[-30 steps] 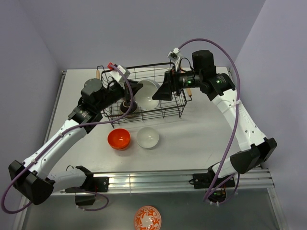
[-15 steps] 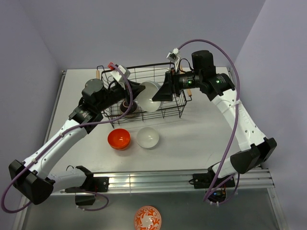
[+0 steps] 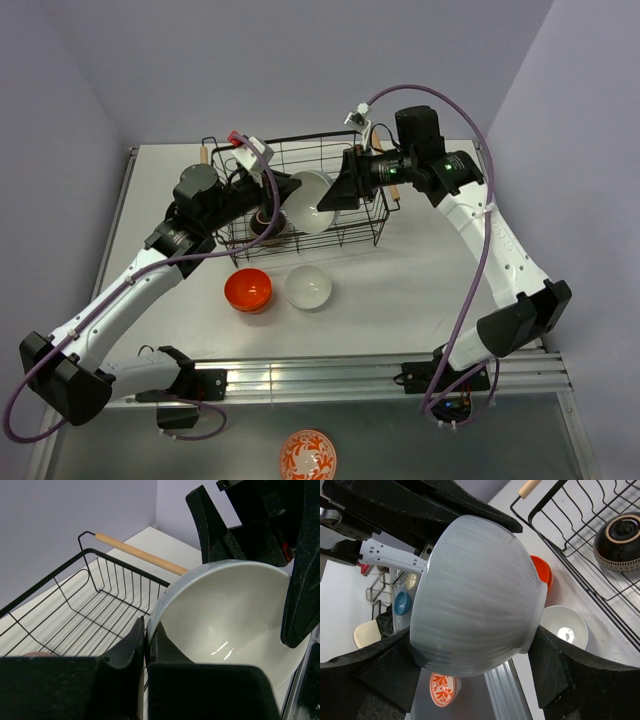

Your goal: Load the bowls into the dish rack

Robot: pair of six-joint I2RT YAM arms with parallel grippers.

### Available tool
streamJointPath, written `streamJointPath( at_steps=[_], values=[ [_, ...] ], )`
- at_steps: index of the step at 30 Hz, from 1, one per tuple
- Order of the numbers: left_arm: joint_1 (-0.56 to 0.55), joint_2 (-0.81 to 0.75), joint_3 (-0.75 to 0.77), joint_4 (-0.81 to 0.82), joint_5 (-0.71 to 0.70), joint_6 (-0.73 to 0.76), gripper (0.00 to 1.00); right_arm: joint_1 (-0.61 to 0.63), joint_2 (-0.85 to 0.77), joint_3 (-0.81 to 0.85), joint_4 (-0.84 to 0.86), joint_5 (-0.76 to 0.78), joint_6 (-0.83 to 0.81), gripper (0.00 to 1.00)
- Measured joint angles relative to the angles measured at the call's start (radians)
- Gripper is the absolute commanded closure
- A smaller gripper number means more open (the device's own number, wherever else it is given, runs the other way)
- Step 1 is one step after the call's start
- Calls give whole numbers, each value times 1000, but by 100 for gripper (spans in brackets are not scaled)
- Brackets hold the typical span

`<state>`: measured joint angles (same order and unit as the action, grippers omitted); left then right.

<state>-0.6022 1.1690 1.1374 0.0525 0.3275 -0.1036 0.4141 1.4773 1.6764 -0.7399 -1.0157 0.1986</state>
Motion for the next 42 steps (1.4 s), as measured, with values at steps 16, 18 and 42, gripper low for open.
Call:
streamJointPath(
  at_steps=[16,18,42],
  values=[
    [-3,8,2,32,-42,9,66,2,31,5,-16,-7,-9,100],
    [-3,9,2,42,-42,9,63,2,31,5,-15,-8,-9,100],
    [35,21,21,25,-95,-38,10,-14,75,8,-29,191,-82,100]
  ],
)
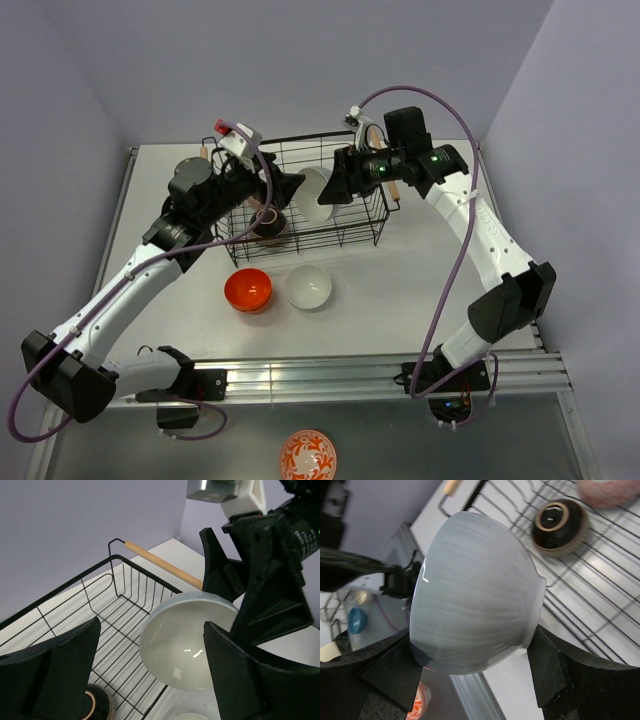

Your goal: Load the bowls into the dish rack

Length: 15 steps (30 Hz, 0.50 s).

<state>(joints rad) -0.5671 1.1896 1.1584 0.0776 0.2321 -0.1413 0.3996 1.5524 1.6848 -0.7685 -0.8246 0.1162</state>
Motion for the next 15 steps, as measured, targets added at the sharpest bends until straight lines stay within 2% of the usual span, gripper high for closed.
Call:
streamJointPath(
  at_steps=[3,15],
  values=[
    [23,0,15,-23,-8,-10,0,-5,39,28,-24,86,-32,100],
    [123,5,90,-140,-46,-70,1,-7,257,211,-60,468,-190,100]
  ],
)
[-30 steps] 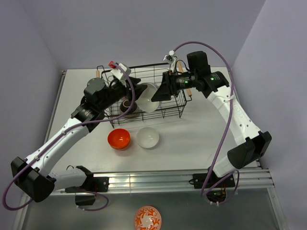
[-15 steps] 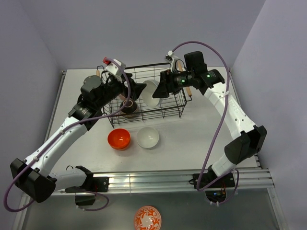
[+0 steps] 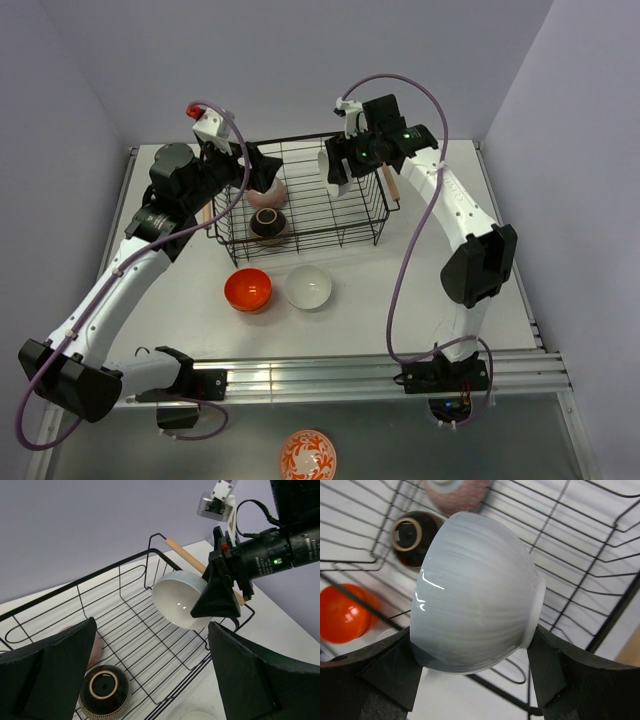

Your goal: Load the bowls into the dish rack

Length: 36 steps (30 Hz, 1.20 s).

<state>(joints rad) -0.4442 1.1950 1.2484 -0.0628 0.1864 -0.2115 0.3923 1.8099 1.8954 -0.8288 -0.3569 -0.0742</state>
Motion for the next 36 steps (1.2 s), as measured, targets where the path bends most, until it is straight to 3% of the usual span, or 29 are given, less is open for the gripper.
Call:
streamJointPath(
  at_steps=[10,36],
  values=[
    [41,-1,-1,-31,-16,-20,0,7,193,162,-10,232,-110,100],
    [79,-58,-53,-33,-35,-18,1,141,403,203,38,674,-377,100]
  ],
)
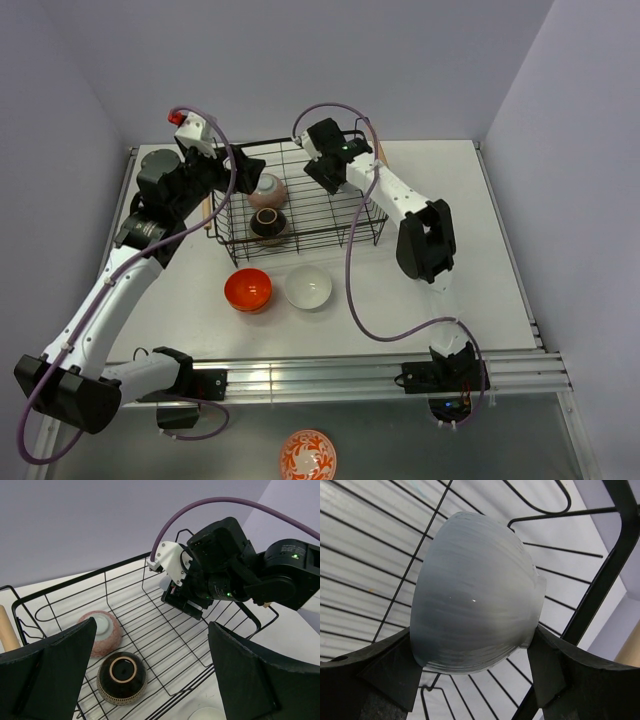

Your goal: Load the bowls into the dish rack

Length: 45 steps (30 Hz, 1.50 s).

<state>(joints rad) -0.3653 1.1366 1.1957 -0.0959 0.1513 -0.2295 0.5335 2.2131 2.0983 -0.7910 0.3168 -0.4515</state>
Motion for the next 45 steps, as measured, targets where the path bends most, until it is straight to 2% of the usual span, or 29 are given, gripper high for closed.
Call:
streamJointPath(
  at_steps=[9,45],
  values=[
    [14,-7,-16,0,1,3,1,1,81,78,17,61,-50,100],
    [76,-10,-36,0,35,2,1,34,167,88,71,190,-203,99]
  ],
)
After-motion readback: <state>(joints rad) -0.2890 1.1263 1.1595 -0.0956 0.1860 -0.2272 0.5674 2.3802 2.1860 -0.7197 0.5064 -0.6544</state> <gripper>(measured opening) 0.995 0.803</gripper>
